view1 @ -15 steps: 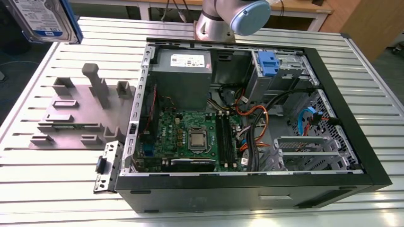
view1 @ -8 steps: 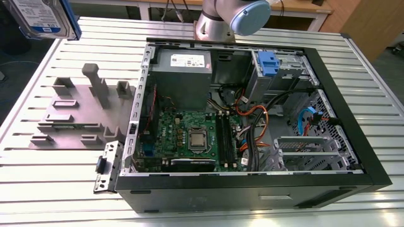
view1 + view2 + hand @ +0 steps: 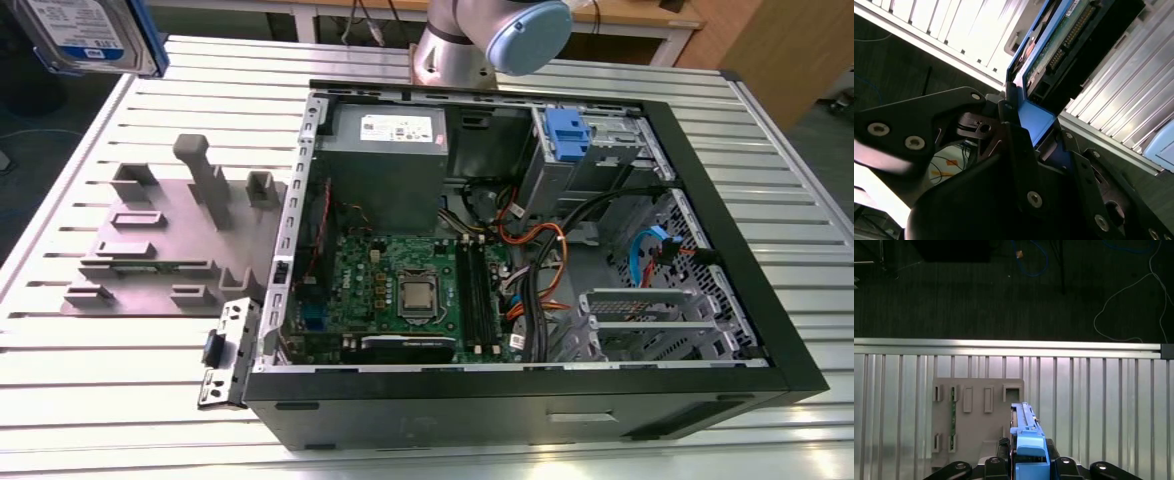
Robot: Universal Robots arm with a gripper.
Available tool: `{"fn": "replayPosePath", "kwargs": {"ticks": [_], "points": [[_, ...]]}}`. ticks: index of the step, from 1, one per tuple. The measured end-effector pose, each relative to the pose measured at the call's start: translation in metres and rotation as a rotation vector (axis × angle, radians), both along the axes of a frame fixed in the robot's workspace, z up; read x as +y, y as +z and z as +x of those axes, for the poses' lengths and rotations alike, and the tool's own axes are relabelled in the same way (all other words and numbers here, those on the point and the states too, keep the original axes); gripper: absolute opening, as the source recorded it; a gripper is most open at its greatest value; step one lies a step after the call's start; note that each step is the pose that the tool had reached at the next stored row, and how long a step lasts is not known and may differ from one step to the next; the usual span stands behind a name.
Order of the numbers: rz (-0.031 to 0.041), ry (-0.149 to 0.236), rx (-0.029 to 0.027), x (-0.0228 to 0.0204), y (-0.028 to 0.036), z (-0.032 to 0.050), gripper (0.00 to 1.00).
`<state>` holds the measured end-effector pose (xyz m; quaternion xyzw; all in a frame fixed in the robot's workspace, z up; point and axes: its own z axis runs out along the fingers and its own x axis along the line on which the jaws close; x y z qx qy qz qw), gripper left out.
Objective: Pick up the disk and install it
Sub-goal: 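Pick up the disk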
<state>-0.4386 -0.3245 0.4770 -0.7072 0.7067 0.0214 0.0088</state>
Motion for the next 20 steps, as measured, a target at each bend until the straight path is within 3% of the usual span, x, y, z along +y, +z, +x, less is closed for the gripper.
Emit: {"fn": "replayPosePath", "kwargs": {"ticks": [5, 20], "points": [[-0.0001, 0.000, 0.0001, 0.0000, 0.0054, 0.0000, 0.36], [-0.0004, 0.000, 0.0001, 0.0000, 0.0056, 0.0029, 0.36]]}}
